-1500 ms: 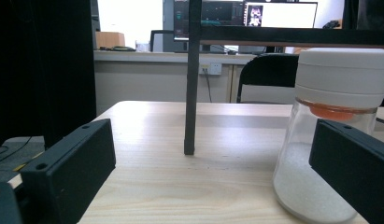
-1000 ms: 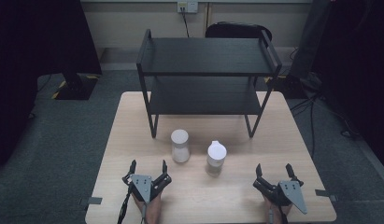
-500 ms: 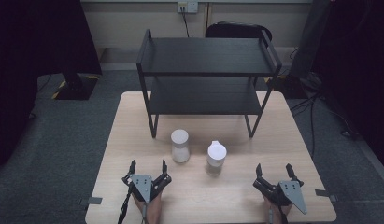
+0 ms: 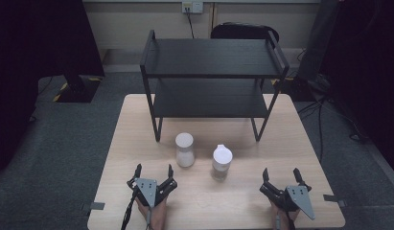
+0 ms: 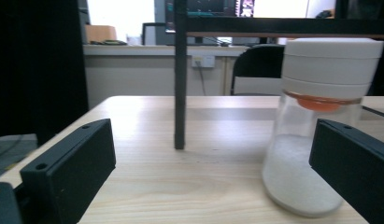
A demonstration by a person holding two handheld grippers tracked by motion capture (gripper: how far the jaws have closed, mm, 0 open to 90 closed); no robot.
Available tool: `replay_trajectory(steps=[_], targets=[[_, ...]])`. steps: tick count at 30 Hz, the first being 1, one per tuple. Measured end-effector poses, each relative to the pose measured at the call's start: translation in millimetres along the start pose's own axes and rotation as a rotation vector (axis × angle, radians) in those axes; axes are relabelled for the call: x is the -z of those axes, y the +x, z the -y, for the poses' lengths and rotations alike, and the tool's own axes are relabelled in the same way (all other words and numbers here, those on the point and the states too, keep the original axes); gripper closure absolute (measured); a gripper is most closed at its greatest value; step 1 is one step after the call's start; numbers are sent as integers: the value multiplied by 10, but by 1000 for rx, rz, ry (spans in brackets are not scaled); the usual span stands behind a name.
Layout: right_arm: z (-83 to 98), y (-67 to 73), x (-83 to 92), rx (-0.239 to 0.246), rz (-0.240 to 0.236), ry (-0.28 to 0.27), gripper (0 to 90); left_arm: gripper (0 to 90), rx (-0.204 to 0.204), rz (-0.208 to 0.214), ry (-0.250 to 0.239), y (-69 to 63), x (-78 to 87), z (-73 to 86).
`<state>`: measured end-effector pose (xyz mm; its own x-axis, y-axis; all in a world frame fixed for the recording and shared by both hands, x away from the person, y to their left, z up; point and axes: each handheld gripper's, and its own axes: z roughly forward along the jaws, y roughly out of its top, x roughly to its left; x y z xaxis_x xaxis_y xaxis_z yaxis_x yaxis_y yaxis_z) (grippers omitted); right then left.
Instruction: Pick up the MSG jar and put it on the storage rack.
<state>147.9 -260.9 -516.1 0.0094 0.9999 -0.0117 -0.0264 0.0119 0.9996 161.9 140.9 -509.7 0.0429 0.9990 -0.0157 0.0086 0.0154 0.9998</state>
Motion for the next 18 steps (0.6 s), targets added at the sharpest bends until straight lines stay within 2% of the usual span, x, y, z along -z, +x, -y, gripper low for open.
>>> replay_trajectory(steps=[3, 7, 10, 12, 18], targets=[[0, 0, 0, 0, 0, 0, 0, 0, 11, 21, -7, 8, -11, -62], [-1, -1, 0, 0, -1, 0, 0, 0, -4, 50, -15, 7, -56, -183], [-1, -4, -1, 0, -2, 0, 0, 0, 11, 91, -31, 40, -119, -275], [0, -4, 0, 0, -2, 0, 0, 3, 0, 98, -29, 28, -149, -345], [0, -4, 0, 0, -2, 0, 0, 1, -9, 146, -69, -10, -271, -505]])
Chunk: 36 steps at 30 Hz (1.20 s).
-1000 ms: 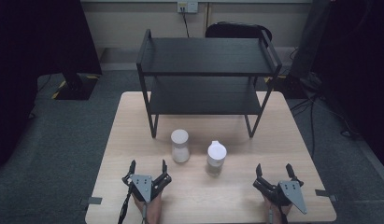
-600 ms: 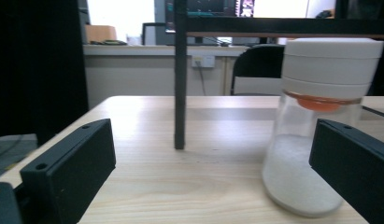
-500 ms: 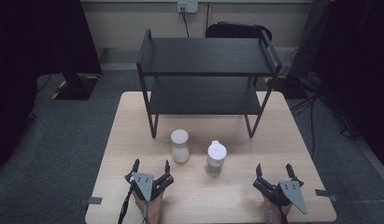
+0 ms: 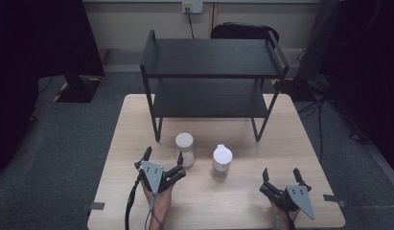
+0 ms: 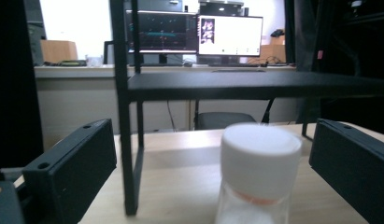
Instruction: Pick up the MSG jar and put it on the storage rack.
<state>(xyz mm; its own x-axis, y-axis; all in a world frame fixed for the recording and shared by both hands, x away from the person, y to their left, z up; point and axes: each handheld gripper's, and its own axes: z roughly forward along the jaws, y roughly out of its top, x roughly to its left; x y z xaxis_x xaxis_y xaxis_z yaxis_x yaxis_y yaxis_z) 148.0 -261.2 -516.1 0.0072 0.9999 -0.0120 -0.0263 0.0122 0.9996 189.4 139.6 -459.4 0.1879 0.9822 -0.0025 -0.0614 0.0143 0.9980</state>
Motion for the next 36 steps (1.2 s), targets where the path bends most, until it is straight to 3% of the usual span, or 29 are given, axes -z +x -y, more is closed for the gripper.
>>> replay_trajectory(steps=[4, 5, 9, 15, 17, 22, 27, 29, 30, 32, 36], targets=[[0, 0, 0, 0, 0, 0, 0, 6, -11, 19, -48, -27, -83, 1], [0, 0, 0, 0, 0, 0, 0, 1, 9, 29, -38, -25, -109, -25], [0, 0, 0, 0, 0, 0, 0, 1, 20, 42, -16, -57, -197, -73], [0, 0, 0, 0, 0, 0, 0, 3, -1, 40, 29, -147, -319, -98], [0, 0, 0, 0, 0, 0, 0, 33, 11, 82, 50, -119, -384, -72], [1, 0, 0, 0, 0, 0, 0, 46, -3, 87, 67, -161, -459, -12], [1, -8, 0, -1, -5, -1, 0, 75, 25, 74, 85, -173, -513, 70], [1, -11, 0, -1, -6, -1, 0, 103, 5, 59, 102, -200, -528, 108], [1, -12, 0, -1, -7, -1, 0, 115, 3, 78, 124, -180, -552, 129], [2, -15, 0, -1, -9, -1, 0, 129, -6, 76, 133, -192, -560, 133], [2, -15, 1, -1, -9, -1, 0, 181, 5, 82, 118, -199, -565, 184]])
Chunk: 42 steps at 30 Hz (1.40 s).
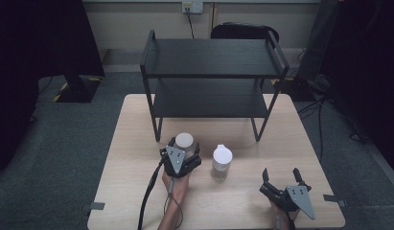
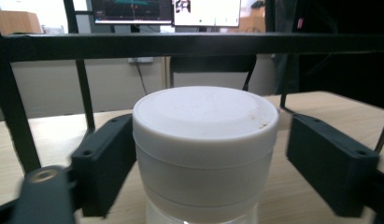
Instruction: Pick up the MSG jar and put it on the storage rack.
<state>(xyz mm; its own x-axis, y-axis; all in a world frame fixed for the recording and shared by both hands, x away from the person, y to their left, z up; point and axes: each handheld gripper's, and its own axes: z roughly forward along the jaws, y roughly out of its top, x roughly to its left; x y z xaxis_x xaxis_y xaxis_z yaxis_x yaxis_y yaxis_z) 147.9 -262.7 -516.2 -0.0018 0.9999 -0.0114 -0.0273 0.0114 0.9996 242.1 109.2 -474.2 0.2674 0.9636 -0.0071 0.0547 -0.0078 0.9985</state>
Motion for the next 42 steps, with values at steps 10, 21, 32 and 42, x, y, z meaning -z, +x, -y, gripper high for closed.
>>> replay_trajectory(steps=[10, 21, 32, 42], targets=[[0, -2, 0, 0, -1, 0, 0, 337, 24, -1, 26, 44, -25, 0], [0, -2, 0, 0, -1, 0, 0, 339, 24, -5, 30, 30, -24, -12], [0, -3, 0, 0, -2, 0, 0, 340, 27, -5, 37, 39, -15, -36], [-1, -4, 0, 0, -2, 1, 0, 341, 25, 21, 38, 98, 9, -50]])
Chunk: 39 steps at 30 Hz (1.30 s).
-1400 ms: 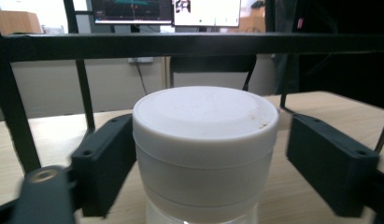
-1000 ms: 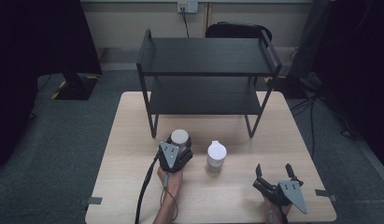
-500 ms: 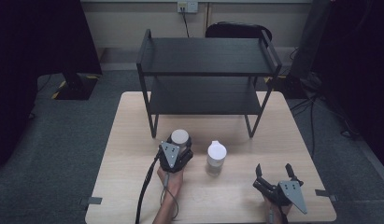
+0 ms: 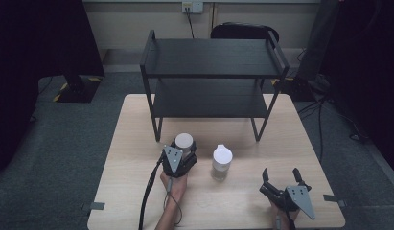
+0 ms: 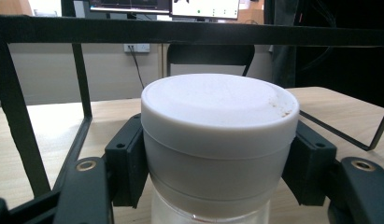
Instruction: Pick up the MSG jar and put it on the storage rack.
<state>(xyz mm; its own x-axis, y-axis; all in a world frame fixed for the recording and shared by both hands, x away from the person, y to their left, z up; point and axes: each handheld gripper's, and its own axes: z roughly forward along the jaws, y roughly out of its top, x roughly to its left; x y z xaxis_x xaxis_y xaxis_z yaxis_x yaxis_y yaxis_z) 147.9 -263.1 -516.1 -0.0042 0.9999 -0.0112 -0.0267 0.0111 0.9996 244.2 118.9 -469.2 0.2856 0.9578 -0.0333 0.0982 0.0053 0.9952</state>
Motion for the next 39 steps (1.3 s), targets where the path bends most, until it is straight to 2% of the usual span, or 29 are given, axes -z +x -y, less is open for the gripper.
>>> replay_trajectory(steps=[4, 6, 8, 15, 17, 24, 25, 26, 27, 30, 39], targets=[[0, 0, 0, 0, 0, 0, 0, 341, 2, 11, -2, 10, 39, -42], [0, 0, 0, 0, 0, 0, 0, 341, -28, 15, -3, -6, 58, -74], [0, 0, 0, 0, 0, 0, 0, 341, -35, 24, -9, 2, 71, -87], [0, 0, 0, 0, 0, 0, 0, 341, -19, 95, -27, 145, 113, -135], [0, 0, 0, 0, 0, 0, 0, 341, -22, 100, -34, 151, 124, -148], [0, -3, 1, 0, -2, 0, 0, 341, -34, 155, -47, 241, 157, -246], [0, -3, 1, 0, -2, 0, 0, 341, -19, 182, -52, 297, 159, -277], [0, -3, 1, 0, -2, 0, 0, 341, -19, 182, -52, 297, 159, -277], [0, -3, 1, 0, -2, 0, 0, 341, -14, 196, -55, 323, 160, -294], [0, -6, 1, 0, -4, 0, 0, 341, -30, 229, -62, 366, 175, -376], [0, -6, 1, 0, -4, 0, 0, 341, -36, 300, -69, 465, 189, -605]])
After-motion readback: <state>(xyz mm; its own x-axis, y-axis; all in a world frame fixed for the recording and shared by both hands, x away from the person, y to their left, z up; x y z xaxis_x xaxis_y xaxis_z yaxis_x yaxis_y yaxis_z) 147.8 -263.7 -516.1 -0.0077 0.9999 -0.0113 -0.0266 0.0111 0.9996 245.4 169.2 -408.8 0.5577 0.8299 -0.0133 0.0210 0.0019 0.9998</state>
